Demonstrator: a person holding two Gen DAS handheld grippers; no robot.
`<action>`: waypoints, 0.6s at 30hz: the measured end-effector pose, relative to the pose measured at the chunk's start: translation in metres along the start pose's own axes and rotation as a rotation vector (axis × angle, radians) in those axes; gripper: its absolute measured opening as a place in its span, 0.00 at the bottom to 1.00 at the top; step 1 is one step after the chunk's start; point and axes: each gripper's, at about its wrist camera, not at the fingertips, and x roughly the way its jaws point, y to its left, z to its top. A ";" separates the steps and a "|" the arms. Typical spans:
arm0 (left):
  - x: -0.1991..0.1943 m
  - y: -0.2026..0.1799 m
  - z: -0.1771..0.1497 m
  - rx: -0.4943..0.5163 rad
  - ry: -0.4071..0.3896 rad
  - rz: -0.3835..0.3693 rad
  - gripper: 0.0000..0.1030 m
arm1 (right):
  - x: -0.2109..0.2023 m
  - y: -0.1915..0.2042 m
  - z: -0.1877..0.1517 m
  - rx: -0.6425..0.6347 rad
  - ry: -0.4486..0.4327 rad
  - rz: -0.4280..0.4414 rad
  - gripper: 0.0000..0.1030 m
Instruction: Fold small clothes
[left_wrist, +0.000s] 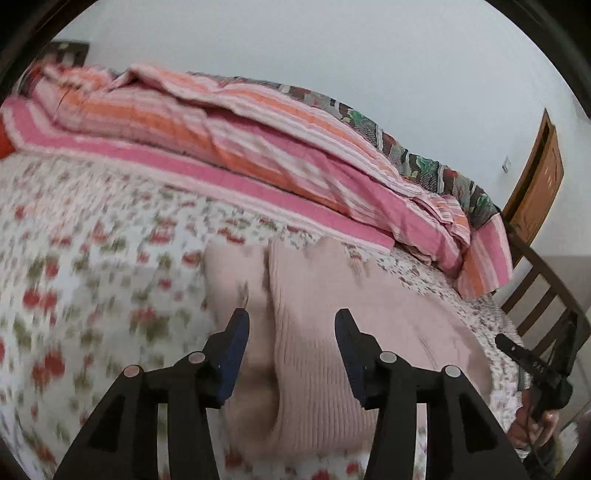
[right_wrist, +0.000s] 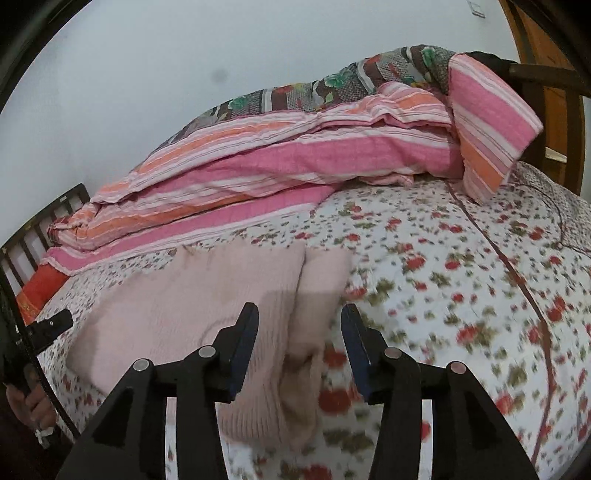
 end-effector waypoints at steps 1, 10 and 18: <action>0.006 -0.002 0.006 0.010 0.004 0.005 0.45 | 0.007 0.002 0.006 -0.001 0.001 0.003 0.45; 0.079 -0.023 0.042 0.139 0.103 0.126 0.45 | 0.088 0.020 0.042 -0.053 0.108 -0.040 0.39; 0.128 -0.005 0.047 0.089 0.219 0.180 0.39 | 0.136 0.005 0.047 0.033 0.254 -0.003 0.35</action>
